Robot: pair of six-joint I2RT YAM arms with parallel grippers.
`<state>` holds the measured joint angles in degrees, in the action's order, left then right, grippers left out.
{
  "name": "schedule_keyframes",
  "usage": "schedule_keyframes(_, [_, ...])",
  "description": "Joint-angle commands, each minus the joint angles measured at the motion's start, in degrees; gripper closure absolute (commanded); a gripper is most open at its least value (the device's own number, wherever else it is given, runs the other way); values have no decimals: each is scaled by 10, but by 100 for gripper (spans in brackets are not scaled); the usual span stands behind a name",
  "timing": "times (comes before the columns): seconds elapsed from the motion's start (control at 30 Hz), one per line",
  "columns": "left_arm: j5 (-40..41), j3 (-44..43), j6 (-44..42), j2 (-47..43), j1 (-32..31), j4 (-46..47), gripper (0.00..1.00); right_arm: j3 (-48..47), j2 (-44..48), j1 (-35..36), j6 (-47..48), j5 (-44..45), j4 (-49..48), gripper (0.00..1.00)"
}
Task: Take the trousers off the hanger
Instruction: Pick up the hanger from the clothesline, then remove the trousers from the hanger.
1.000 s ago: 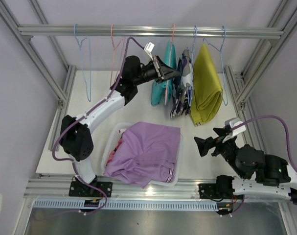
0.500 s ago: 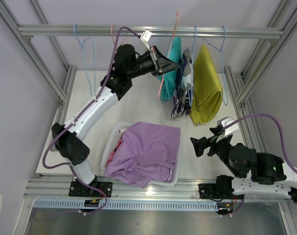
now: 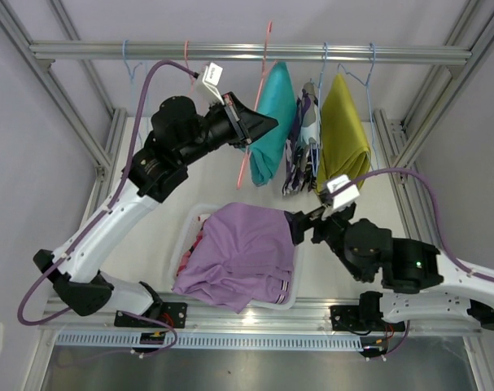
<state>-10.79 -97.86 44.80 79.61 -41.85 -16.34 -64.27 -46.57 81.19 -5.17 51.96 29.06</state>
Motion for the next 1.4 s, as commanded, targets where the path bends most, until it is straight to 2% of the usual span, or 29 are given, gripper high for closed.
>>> schedule_keyframes(0.0, [110,-26,-83,-50,-28,78,100,-38,-42,-2,44,-11,-73,3])
schedule_keyframes(0.13, [226,-43,-113,-57,-74,39,100,-48,-82,0,66,-19,-128,3])
schedule_keyframes(0.37, [352,-51,-147,-61,-131,23,99,-12,-128,-6,164,31,-282,2])
schedule_keyframes(0.5, [379,-66,-157,-57,-146,18,99,17,-143,-29,221,39,-411,3])
schedule_keyframes(0.7, [396,-47,-158,-60,-149,12,99,52,-171,-91,234,7,-494,4])
schedule_keyframes(0.9, [407,-50,-164,-62,-148,5,100,59,-192,-140,190,-55,-498,5])
schedule_keyframes(1.2, [415,-37,-176,-68,-149,16,100,64,-187,-146,140,-108,-462,6])
schedule_keyframes(1.37, [415,-22,-175,-75,-149,20,100,71,-187,-147,140,-113,-475,6])
